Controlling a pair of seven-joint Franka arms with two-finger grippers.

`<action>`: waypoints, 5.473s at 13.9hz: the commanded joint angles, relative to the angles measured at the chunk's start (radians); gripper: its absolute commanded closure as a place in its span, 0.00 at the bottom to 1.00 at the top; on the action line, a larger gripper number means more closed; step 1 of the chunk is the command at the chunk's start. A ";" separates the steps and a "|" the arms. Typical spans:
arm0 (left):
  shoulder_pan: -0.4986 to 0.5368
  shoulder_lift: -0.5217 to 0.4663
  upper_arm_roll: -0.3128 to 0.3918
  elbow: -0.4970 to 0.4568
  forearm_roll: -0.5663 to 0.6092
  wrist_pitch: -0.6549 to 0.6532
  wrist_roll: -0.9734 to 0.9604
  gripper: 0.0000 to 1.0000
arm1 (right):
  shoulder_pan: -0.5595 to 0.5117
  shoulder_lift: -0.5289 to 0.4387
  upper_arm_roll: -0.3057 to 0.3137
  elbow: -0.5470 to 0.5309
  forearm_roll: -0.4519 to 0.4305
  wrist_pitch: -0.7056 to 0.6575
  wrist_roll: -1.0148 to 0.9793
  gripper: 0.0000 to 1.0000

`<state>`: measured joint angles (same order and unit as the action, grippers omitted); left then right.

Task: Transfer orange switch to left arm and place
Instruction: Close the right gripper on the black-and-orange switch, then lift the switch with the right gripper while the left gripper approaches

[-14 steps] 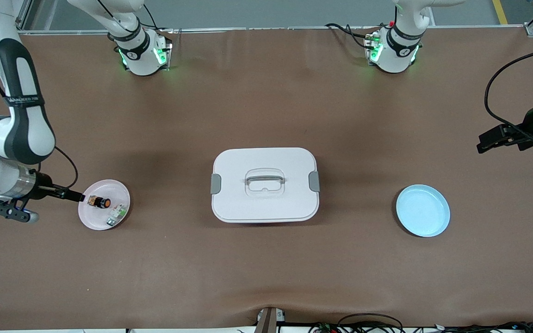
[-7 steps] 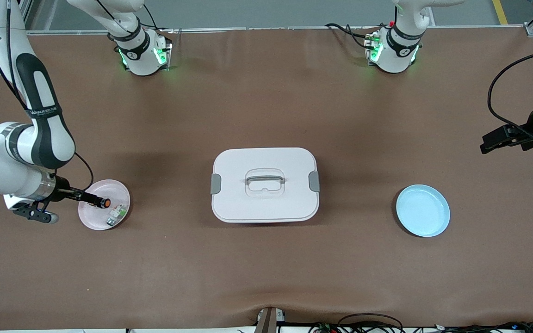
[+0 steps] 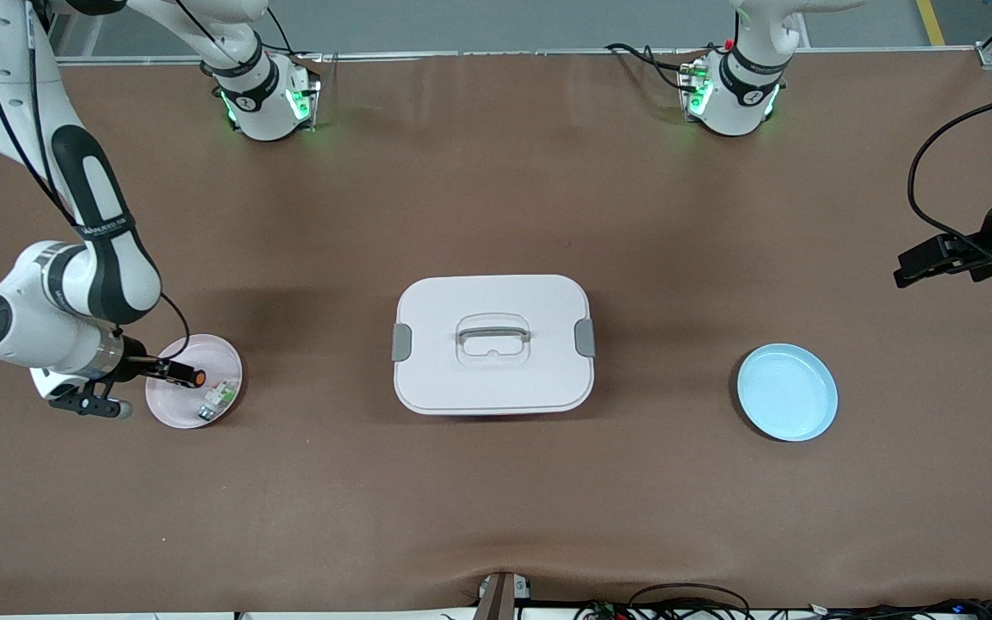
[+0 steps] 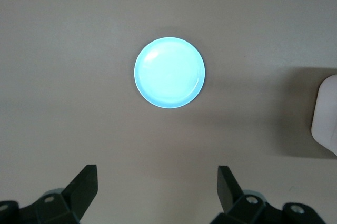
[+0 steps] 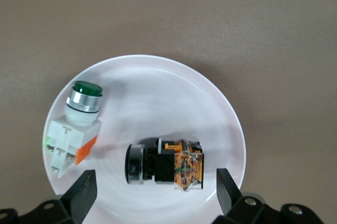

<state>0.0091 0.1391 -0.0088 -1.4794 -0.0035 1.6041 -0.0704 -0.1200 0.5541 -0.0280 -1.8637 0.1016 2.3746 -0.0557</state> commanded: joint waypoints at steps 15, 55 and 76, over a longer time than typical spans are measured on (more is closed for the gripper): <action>0.003 0.008 0.000 0.016 0.005 0.000 0.003 0.00 | -0.009 0.055 -0.001 -0.006 0.036 0.046 -0.073 0.00; 0.166 -0.030 0.006 -0.005 -0.616 -0.236 -0.002 0.00 | 0.195 -0.379 0.050 0.208 0.438 -0.810 1.173 1.00; 0.092 -0.021 -0.652 -0.449 -0.938 0.810 -0.308 0.00 | 0.421 -0.361 0.045 0.356 0.524 -0.707 1.619 1.00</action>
<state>0.1320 0.0922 -0.6329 -1.9214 -0.9193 2.3238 -0.3338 0.2791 0.1852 0.0281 -1.5256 0.6259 1.6641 1.5369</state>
